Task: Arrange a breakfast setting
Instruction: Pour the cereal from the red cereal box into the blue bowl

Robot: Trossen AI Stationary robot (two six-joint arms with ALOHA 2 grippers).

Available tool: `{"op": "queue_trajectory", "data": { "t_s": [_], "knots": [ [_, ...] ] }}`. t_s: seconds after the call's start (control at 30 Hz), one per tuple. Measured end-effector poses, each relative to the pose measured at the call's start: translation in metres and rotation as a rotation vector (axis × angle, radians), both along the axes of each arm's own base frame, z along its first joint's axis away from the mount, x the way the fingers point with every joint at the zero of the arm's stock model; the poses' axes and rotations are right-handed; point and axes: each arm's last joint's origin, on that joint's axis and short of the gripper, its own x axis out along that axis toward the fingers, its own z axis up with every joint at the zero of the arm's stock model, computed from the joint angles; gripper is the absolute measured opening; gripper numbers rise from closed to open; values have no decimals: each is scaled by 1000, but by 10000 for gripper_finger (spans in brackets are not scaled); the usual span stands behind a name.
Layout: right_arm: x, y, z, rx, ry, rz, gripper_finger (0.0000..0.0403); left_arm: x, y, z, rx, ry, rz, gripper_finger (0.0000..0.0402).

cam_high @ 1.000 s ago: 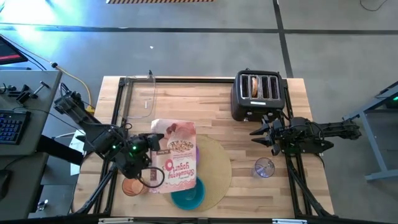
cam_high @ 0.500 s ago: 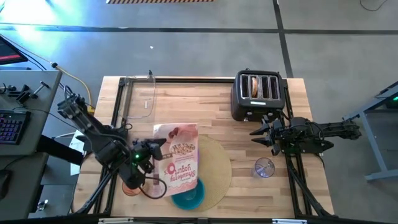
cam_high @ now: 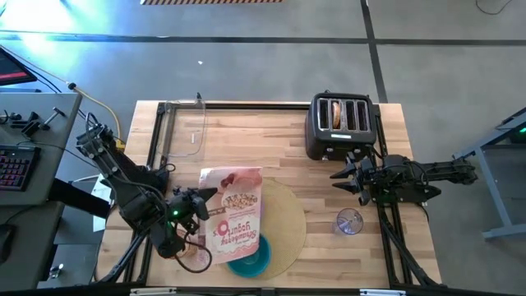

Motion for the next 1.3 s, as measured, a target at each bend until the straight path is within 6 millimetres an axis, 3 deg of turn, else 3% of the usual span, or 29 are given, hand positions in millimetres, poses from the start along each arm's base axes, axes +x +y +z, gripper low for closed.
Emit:
{"op": "queue_trajectory", "data": {
  "t_s": [0.3,0.73,1.3],
  "knots": [
    [0,0,0,0,0,0,115,-8,-7,3,78,-66,-15,0],
    [0,0,0,0,1,0,114,-6,-22,-10,164,-16,-59,0],
    [0,0,0,0,1,0,114,-12,-28,-10,214,-25,-88,0]
  ]
}}
